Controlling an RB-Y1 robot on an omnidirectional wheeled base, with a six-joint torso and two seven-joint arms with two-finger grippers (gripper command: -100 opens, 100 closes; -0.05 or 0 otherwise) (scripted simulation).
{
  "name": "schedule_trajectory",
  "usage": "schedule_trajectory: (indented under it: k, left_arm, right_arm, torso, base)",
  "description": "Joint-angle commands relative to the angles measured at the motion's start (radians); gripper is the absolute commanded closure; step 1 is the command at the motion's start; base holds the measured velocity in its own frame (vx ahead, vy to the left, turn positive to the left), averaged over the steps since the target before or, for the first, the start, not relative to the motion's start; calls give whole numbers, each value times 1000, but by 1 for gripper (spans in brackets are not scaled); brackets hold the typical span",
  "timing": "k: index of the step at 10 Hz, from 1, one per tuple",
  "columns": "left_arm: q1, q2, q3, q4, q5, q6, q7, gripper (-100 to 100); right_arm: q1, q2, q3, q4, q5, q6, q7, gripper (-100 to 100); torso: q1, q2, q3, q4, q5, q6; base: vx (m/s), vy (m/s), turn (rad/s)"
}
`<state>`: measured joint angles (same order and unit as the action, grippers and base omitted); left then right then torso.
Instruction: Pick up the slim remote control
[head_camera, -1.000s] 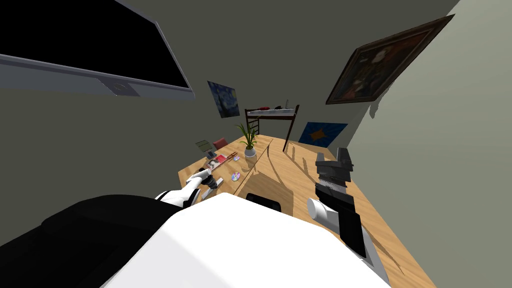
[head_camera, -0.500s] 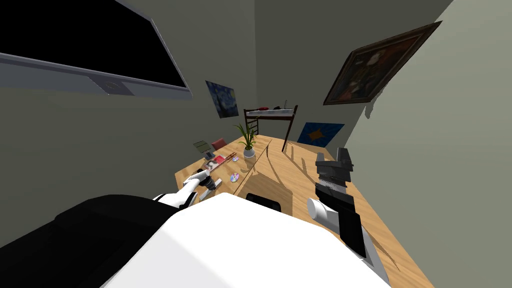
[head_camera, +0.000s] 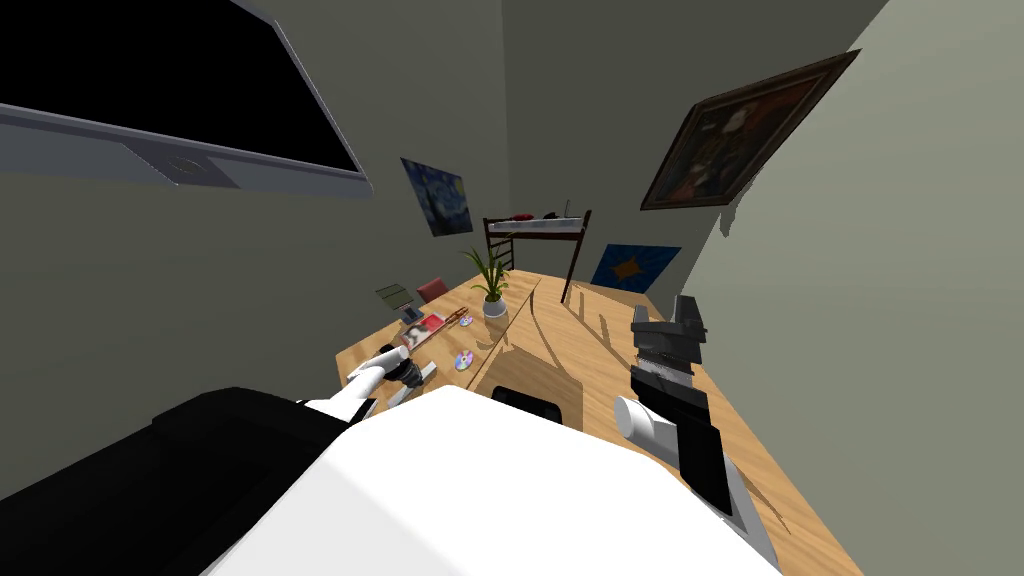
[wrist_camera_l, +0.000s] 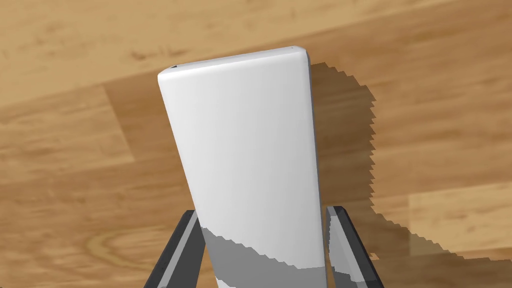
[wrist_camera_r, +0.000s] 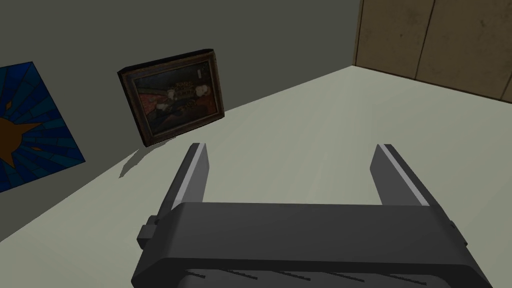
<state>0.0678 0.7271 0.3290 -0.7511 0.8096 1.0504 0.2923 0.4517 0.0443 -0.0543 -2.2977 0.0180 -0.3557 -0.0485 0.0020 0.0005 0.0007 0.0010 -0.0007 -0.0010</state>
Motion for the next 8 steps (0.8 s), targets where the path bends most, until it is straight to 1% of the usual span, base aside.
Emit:
schedule_trajectory:
  k: [1, 2, 3, 4, 5, 6, 7, 8]
  left_arm:
    - [50, 24, -23, -39, 50, -12, 5, 100]
    - [76, 24, -23, -39, 73, -12, 5, 100]
    - [109, 48, -44, -63, 105, -31, 2, 100]
    - [133, 48, -44, -63, 137, -31, 2, 100]
    - [165, 71, -66, -88, 166, -50, 0, 100]
    - [194, 71, -66, -88, 197, -50, 0, 100]
    - [225, 95, -88, -113, 231, -69, -3, 100]
    - [253, 95, -88, -113, 260, -69, -3, 100]
  right_arm:
    - [0, 0, 0, 0, 0, 0, 0, 0]
    - [0, 0, 0, 0, 0, 0, 0, 0]
    - [0, 0, 0, 0, 0, 0, 0, 0]
    - [0, 0, 0, 0, 0, 0, 0, 0]
    - [0, 0, 0, 0, 0, 0, 0, 0]
    - [0, 0, 0, 0, 0, 0, 0, 0]
    - [0, 0, 0, 0, 0, 0, 0, 0]
    - [0, 0, 0, 0, 0, 0, 0, 0]
  torso:
    - [0, 0, 0, 0, 0, 0]
    - [-1, 0, 0, 0, -1, 1]
    - [0, 0, 0, 0, 0, 0]
    - [-1, -2, -1, 0, -1, 1]
    - [-1, -2, -1, 0, 0, 1]
    - [-1, -2, -1, 0, -1, 1]
    - [-1, -2, -1, -1, 0, 0]
    - [-1, -2, -1, 0, -1, 2]
  base:
    - [26, -23, -76]
    - [34, -15, -47]
    - [53, -23, -79]
    - [52, -15, -45]
    - [57, -22, -69]
    - [50, -14, -56]
    - [55, -13, -83]
    - [49, -10, -50]
